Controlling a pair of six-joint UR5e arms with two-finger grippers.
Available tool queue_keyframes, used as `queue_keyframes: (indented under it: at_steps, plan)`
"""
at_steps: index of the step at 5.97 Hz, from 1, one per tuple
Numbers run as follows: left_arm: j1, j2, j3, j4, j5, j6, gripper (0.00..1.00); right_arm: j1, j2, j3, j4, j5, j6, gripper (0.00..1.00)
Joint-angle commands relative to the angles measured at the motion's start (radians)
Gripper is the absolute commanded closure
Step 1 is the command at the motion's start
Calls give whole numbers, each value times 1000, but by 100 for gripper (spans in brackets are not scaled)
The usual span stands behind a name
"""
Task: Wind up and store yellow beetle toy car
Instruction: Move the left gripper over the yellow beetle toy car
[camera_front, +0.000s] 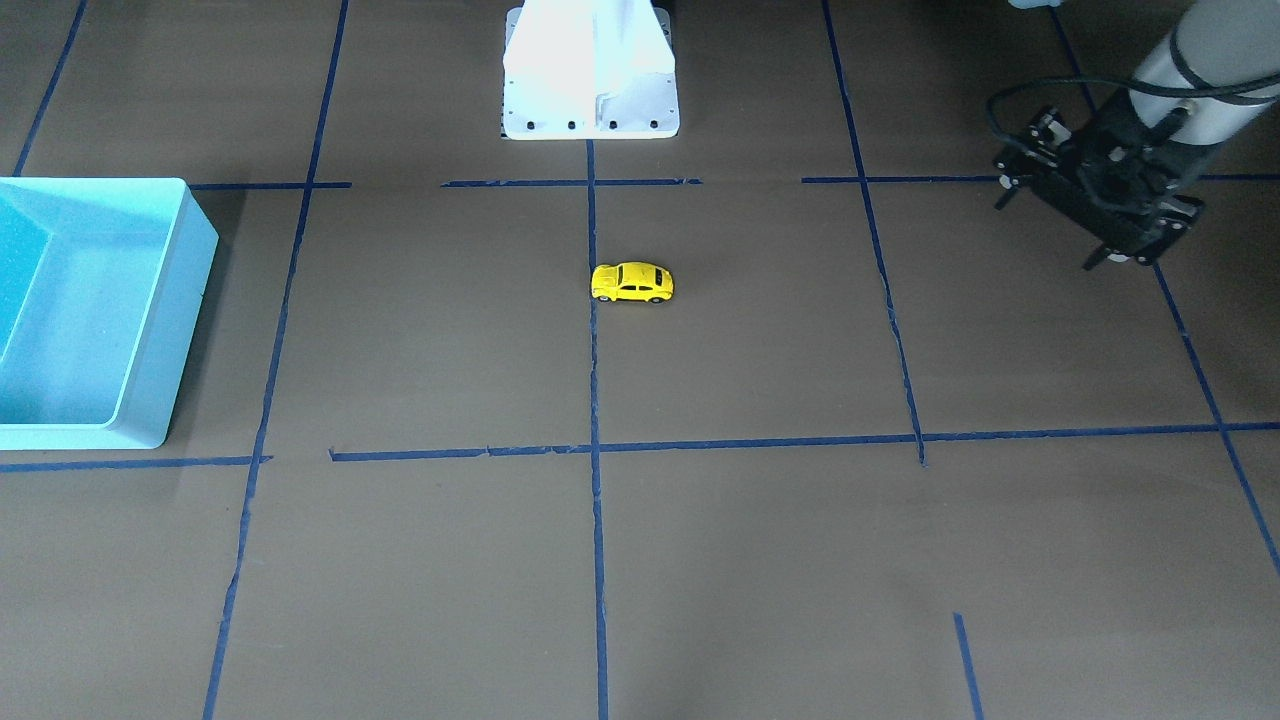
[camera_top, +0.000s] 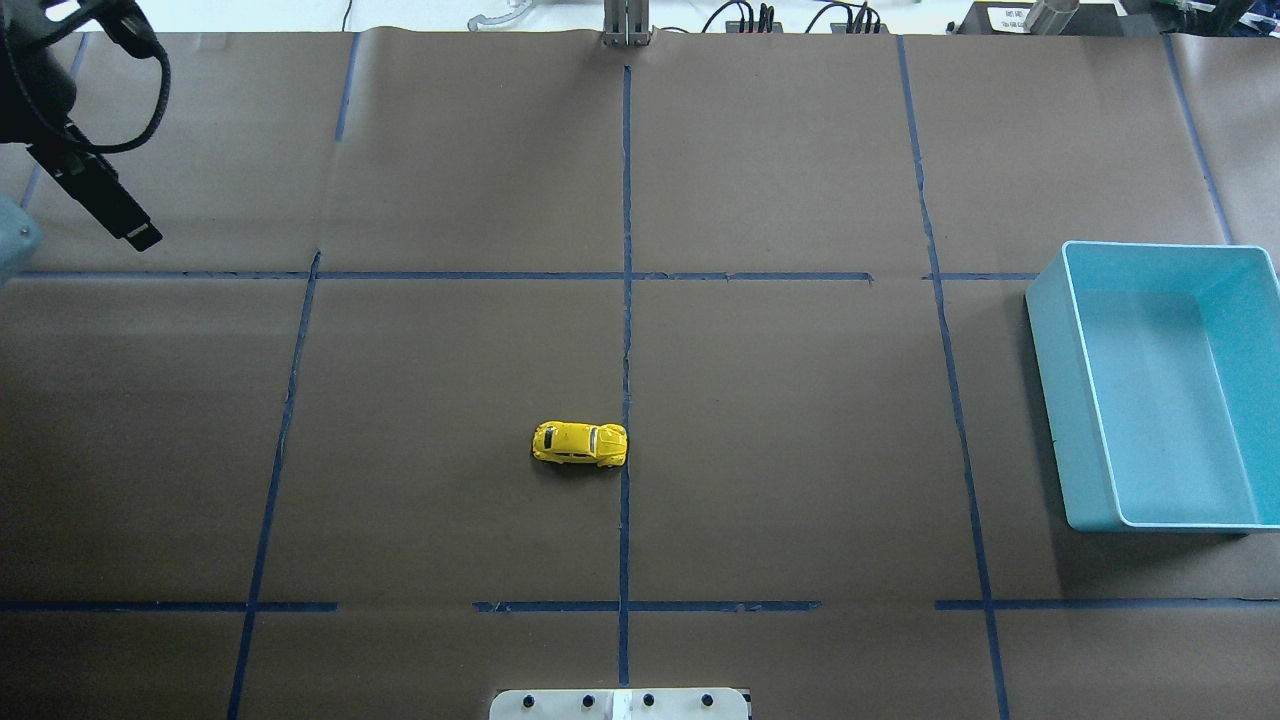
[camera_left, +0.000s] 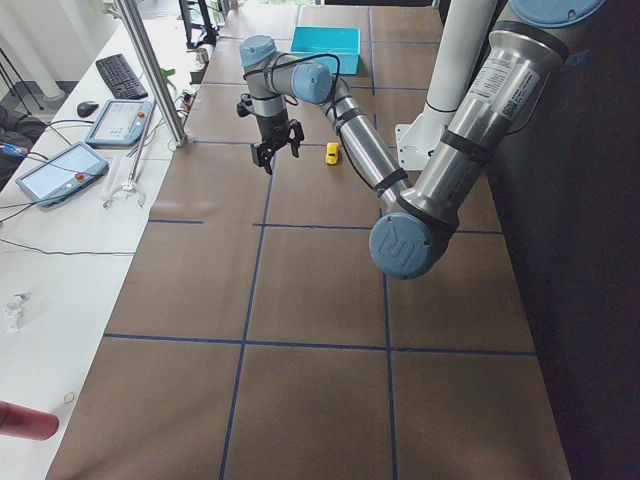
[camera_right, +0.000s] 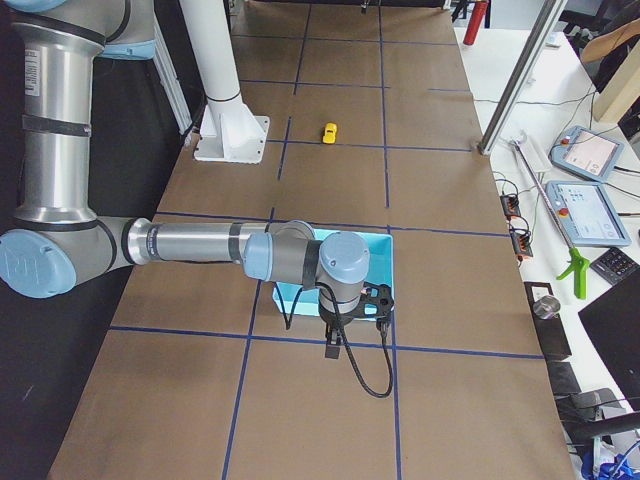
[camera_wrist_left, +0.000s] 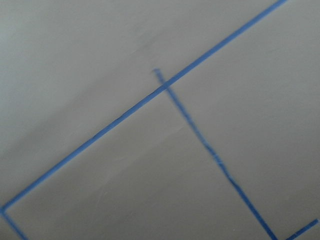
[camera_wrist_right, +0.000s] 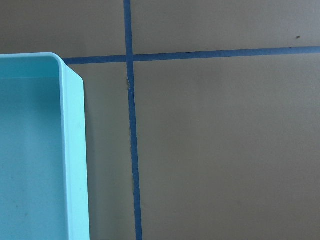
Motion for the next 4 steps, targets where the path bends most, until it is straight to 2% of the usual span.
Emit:
queue_keyframes:
  at_steps: [1,2,4]
  plan:
    - [241,-113,-3,-38,144,155,0,0,5,-7,0,1,0,0]
    - [386,-121,9,-156,231,169,0,0,8,-7,0,1,2,0]
    - [505,-138,23,-191,281,169,0,0,8,-13,0,3,2,0]
